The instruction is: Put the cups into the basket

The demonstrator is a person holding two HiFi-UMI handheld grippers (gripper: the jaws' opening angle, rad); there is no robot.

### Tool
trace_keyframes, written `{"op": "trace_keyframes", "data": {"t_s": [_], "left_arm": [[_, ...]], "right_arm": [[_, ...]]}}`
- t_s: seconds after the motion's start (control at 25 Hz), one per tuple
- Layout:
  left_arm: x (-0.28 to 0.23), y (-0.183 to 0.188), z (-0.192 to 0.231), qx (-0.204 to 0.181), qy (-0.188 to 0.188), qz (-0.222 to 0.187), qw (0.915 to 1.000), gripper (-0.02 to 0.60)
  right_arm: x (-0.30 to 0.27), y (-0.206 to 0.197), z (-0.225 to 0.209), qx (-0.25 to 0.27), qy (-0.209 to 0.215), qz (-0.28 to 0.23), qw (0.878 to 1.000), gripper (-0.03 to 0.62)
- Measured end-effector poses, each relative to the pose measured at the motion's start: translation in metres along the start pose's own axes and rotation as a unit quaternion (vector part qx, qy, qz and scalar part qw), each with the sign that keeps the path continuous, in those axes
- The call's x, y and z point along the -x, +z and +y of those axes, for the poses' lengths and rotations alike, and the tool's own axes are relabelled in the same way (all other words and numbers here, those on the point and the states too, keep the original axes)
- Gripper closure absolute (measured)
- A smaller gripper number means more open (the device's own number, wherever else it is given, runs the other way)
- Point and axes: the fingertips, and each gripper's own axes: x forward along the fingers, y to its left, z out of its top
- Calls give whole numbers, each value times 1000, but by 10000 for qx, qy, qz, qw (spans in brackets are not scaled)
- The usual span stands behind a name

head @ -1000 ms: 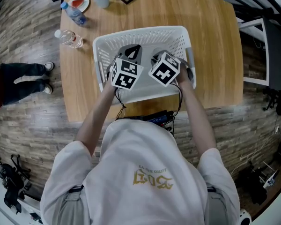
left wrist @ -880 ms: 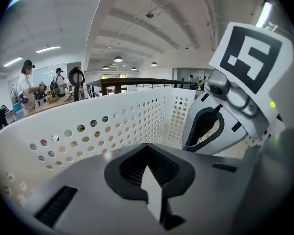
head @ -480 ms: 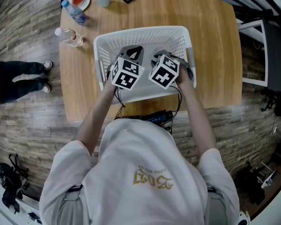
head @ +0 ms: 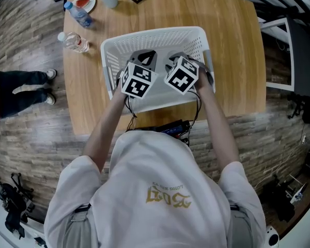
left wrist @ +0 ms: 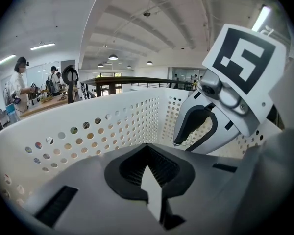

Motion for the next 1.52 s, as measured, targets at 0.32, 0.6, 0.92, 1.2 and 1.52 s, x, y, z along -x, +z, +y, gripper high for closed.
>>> {"op": "trace_keyframes", "data": {"t_s": [0.32,0.6,0.92,1.2,1.52], "left_arm": [[2,0,2,13,-40,28,10000,576],[8,7,9,82,77,-117,9999,575],[18,28,10,-244,210,-303,9990,575],[31,48,7,-702,170,-651,9953,575],[56,69,7,-380,283,-1109,9927,577]], "right_arm": [[5,5,-3,-99,-42,-130,9999,502],[13,9,-7,-249,-157,-307,9991,502],[26,13,-9,-469,-177,-559,9972,502],[42,25,-11,-516,-286,-906,9941,503],[84,37,-15,-1202,-536,-1805,9747,565]]}}
